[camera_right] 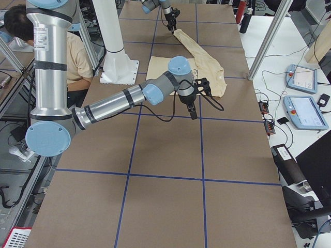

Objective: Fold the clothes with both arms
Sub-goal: 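Grasp the sleeve cuff nearest the left gripper with the left gripper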

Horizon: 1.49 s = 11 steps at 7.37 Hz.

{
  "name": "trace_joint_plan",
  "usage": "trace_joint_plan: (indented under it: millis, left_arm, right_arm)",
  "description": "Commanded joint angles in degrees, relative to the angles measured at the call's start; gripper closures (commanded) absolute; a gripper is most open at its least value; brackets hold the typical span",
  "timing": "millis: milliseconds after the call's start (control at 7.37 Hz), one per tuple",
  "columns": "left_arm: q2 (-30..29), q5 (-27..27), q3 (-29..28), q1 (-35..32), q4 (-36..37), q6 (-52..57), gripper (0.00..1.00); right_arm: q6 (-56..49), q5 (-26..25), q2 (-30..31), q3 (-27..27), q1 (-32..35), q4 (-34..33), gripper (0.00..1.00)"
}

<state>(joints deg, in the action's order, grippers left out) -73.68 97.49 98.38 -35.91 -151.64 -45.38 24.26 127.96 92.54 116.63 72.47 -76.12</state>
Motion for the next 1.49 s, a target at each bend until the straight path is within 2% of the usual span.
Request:
trace_joint_plan:
  millis: [0, 271, 407, 543, 679, 814, 1086, 1357]
  left_arm:
    - [0.12, -0.02, -0.12, 0.58, 0.02, 0.11, 0.33]
    - [0.12, -0.02, -0.21, 0.93, 0.02, 0.12, 0.45]
    - [0.12, -0.02, -0.21, 0.93, 0.02, 0.12, 0.56]
    - [0.21, -0.02, -0.21, 0.93, 0.11, 0.12, 0.74]
    - [0.21, -0.46, -0.29, 0.93, 0.03, 0.12, 0.96]
    - [0.56, -1.24, -0.29, 0.93, 0.02, 0.2, 1.0]
    - [0.65, -2.12, -0.03, 0.85, -0.06, 0.64, 1.0]
    - [0.65, 0.14, 3.03, 0.23, 0.37, 0.82, 1.0]
  right_arm:
    - [0.0, 0.01, 0.0, 0.0, 0.04, 0.01, 0.0]
    - [0.09, 0.01, 0.0, 0.09, 0.04, 0.01, 0.0]
    - [0.09, 0.01, -0.08, 0.09, 0.04, 0.01, 0.0]
    - [0.09, 0.01, -0.17, 0.09, 0.04, 0.01, 0.0]
    - [0.09, 0.01, -0.17, 0.09, 0.04, 0.01, 0.0]
    - [0.17, 0.01, -0.26, 0.09, 0.04, 0.01, 0.0]
    - [0.17, 0.01, -0.26, 0.01, 0.04, 0.01, 0.0]
    - [0.17, 0.01, -0.61, -0.08, 0.04, -0.08, 0.0]
